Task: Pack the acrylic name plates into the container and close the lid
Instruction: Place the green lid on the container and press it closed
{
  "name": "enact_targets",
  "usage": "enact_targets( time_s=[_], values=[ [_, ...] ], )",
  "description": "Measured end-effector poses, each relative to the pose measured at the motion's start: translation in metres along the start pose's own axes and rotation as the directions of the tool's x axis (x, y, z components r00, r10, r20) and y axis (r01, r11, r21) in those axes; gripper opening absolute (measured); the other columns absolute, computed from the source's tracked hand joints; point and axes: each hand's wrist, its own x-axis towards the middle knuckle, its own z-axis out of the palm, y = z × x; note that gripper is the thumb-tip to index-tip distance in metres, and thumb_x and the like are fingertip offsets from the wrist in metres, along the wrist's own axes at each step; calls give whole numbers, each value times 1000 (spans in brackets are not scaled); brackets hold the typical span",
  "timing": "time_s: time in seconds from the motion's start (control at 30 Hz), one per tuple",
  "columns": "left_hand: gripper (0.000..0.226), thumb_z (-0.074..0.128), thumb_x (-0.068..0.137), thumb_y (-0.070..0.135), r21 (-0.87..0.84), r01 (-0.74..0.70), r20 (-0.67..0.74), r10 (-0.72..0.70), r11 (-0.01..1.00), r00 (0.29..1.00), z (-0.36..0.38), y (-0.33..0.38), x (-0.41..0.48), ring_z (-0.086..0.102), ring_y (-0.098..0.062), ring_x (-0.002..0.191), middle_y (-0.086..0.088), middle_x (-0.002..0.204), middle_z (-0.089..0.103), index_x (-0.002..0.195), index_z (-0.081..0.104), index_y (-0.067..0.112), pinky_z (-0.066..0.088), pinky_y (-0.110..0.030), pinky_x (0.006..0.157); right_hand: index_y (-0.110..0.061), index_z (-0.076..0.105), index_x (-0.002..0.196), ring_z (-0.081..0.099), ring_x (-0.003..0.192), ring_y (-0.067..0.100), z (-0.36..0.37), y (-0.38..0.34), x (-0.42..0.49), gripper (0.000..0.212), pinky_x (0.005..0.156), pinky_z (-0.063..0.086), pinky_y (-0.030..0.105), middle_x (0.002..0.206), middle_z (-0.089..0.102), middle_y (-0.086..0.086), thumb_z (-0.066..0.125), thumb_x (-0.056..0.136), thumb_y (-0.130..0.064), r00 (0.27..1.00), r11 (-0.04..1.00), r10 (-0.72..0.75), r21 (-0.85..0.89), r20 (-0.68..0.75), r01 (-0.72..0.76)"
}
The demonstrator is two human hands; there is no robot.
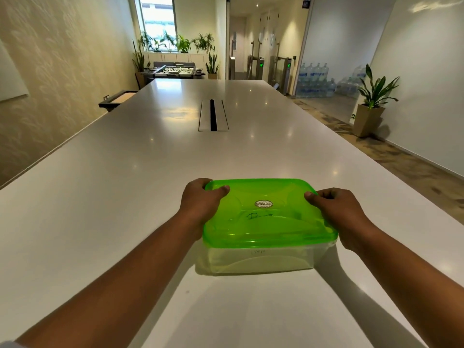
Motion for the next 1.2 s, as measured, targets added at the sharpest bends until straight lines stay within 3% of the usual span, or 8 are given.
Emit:
enact_targets(
  time_s=[0.13,0.5,0.67,0.83,0.97,1.1,1.2],
  values=[
    [55,72,85,27,136,-71,19,69,988,997,4,10,2,59,-29,111,-11,128,58,134,53,11,49,-41,96,-4,67,82,55,56,18,-2,1,1,22,50,39,26,69,61,8,74,82,-25,1000,999,30,28,-4,-29],
    [63,78,76,42,184,-80,-5,82,980,997,8,-3,2,58,-28,109,-11,131,50,128,54,13,50,-44,96,2,70,88,57,56,20,-7,-2,4,27,49,40,25,71,65,12,76,80,-24,999,999,34,25,12,-35],
    [59,72,78,51,310,-117,10,120,944,993,13,-9,6,57,-29,105,-12,124,51,119,59,11,51,-44,92,3,70,90,58,59,23,-13,-1,3,28,52,41,26,75,66,15,77,79,-23,999,999,32,23,-2,-32],
    [58,54,81,68,692,-280,102,293,665,951,16,5,18,51,-31,113,-12,119,53,110,67,19,46,-40,90,2,70,85,53,53,19,-13,1,-1,28,50,38,26,67,62,11,77,79,-24,1000,1000,17,4,-20,-17],
    [67,39,85,73,791,-302,171,282,532,944,27,15,26,50,-34,113,-14,119,57,103,69,16,45,-42,87,1,70,85,57,60,24,-12,1,-3,27,57,43,29,75,66,17,77,79,-25,1000,1000,-3,10,-27,3],
    [72,34,88,71,849,-304,176,311,433,934,36,14,28,49,-34,113,-13,121,56,113,64,10,42,-43,86,-1,70,84,61,68,29,-11,1,-3,25,67,49,37,79,68,18,77,79,-24,999,1000,-8,3,-36,9],
    [69,33,90,68,866,-314,181,340,390,923,37,12,26,49,-33,113,-12,121,57,116,61,11,42,-43,86,0,71,82,58,62,26,-10,1,-3,24,62,45,32,73,66,16,75,81,-24,998,1000,-11,-13,-56,11]
  ],
)
